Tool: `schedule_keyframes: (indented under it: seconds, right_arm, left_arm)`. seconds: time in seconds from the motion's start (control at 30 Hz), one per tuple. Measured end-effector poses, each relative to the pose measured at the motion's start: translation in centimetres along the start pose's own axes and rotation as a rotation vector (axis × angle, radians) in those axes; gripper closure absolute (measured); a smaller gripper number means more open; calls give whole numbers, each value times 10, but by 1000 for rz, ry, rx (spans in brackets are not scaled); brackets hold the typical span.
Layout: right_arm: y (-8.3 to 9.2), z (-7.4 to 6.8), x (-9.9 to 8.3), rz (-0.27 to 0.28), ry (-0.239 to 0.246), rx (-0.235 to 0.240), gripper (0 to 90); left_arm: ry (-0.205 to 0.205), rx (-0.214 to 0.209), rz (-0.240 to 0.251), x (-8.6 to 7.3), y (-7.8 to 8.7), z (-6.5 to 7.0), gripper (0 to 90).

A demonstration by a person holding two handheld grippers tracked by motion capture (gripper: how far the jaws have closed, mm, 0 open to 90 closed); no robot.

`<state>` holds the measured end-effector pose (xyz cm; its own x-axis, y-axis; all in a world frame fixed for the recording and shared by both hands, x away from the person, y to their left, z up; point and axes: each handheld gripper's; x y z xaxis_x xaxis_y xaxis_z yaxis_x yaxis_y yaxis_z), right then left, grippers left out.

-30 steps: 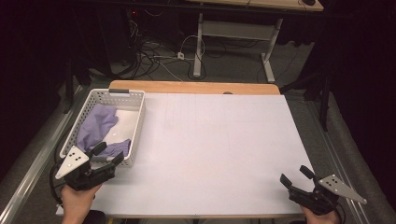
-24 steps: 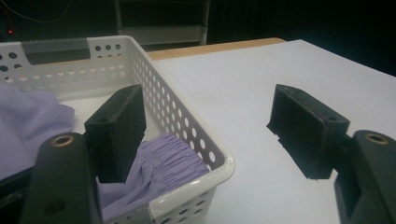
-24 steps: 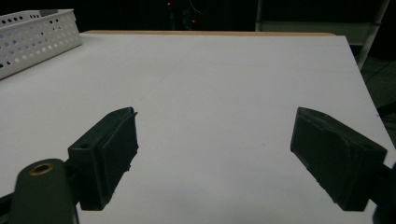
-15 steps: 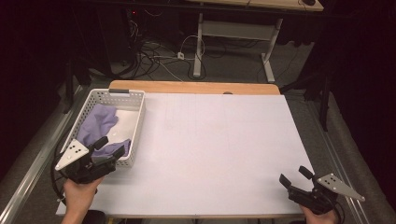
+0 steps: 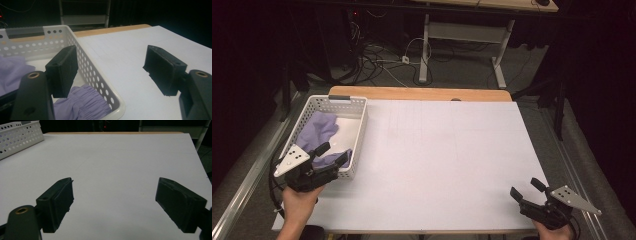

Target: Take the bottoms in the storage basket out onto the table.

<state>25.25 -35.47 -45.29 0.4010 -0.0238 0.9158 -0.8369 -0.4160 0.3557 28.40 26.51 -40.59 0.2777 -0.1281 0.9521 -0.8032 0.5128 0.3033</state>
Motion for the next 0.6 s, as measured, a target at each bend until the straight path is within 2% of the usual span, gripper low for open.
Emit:
schedule_keyframes:
  seconds: [0.6]
  right_arm:
    - [0,1,0,4,-10,0,156]
  left_arm:
    - [-26,-28,-12,19,-19,2,262]
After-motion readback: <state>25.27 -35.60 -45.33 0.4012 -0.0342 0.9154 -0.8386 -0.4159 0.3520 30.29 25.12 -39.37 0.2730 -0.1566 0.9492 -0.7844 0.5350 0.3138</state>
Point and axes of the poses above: each handheld gripper's, and its own axes: y roughly backward along the jaws, x roughly out of its top, z roughly to its right, and after that the axes turned 6 degrees about -y, right-handed
